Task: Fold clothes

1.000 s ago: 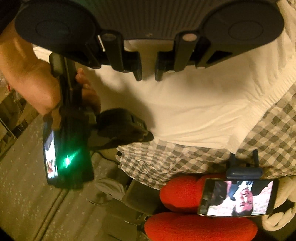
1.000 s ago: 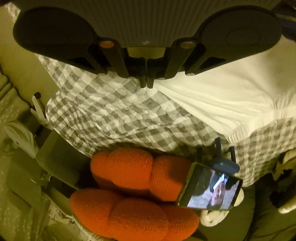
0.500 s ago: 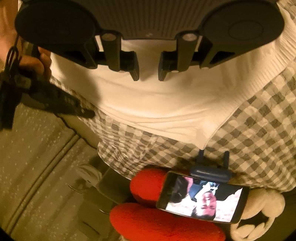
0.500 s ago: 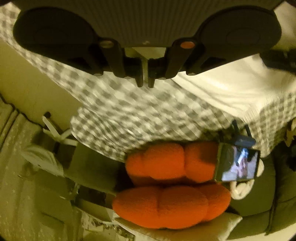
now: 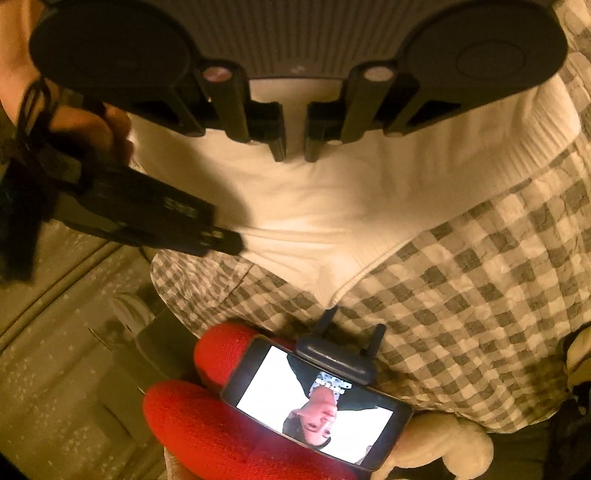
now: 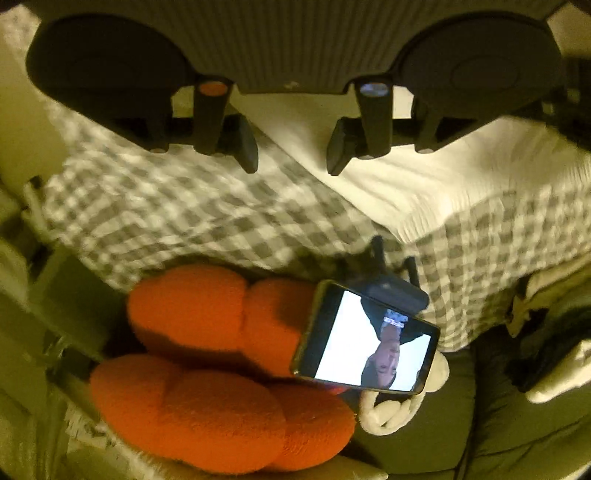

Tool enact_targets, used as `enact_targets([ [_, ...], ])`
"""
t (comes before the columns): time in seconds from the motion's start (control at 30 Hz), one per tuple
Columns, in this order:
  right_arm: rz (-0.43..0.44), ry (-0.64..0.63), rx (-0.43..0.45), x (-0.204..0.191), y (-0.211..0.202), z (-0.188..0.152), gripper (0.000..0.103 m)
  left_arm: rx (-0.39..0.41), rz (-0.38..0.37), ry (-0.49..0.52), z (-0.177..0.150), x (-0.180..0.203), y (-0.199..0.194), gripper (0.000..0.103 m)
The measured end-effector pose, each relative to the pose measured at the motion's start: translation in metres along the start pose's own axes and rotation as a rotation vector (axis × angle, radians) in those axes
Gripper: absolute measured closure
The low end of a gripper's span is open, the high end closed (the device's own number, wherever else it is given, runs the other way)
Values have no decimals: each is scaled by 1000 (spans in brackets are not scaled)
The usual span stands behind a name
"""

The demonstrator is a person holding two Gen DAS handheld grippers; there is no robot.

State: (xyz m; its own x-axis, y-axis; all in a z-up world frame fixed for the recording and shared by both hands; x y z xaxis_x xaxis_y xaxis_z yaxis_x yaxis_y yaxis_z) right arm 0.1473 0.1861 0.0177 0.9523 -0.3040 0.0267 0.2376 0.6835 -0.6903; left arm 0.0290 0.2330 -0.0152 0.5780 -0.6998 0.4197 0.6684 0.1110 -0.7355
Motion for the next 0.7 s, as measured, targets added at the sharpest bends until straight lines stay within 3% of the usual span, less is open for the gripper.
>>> enact_targets([
  [0.03,19,-4,-24,-2,6,0,75,0,4,-3,0,-1,0,91],
  [0.1,19,-56,-26,-9,5,2,101,-3,13,-17,1,-3,1,98],
  [0.3,-104,-116,77,-12,-4,14,101,-6,18,-29,2,-6,1,100],
  [0.47,-133,-171,15,-18,22,2,100,-2,19,-32,3,-7,0,100],
  [0.6,-98,-98,55,-13,11,10,91,20,17,-34,8,-9,-2,100],
  [0.7,-116,-58,111,-11,-6,14,91,46,9,-33,13,-11,-4,97],
])
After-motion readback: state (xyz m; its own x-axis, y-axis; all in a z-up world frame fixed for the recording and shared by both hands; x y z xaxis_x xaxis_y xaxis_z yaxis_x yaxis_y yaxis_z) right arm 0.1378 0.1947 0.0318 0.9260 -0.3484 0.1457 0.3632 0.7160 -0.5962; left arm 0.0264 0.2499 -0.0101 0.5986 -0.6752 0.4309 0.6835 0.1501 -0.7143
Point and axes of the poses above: each gripper's, at about its wrist camera, not at the fingertips, and y roughly the way its jaws point, x to its right, z to its top, the point moved 3 cm from there along y, roughly the way its jaws point, and after that the axes turned 6 degrees about z, right-handed, at the moved point
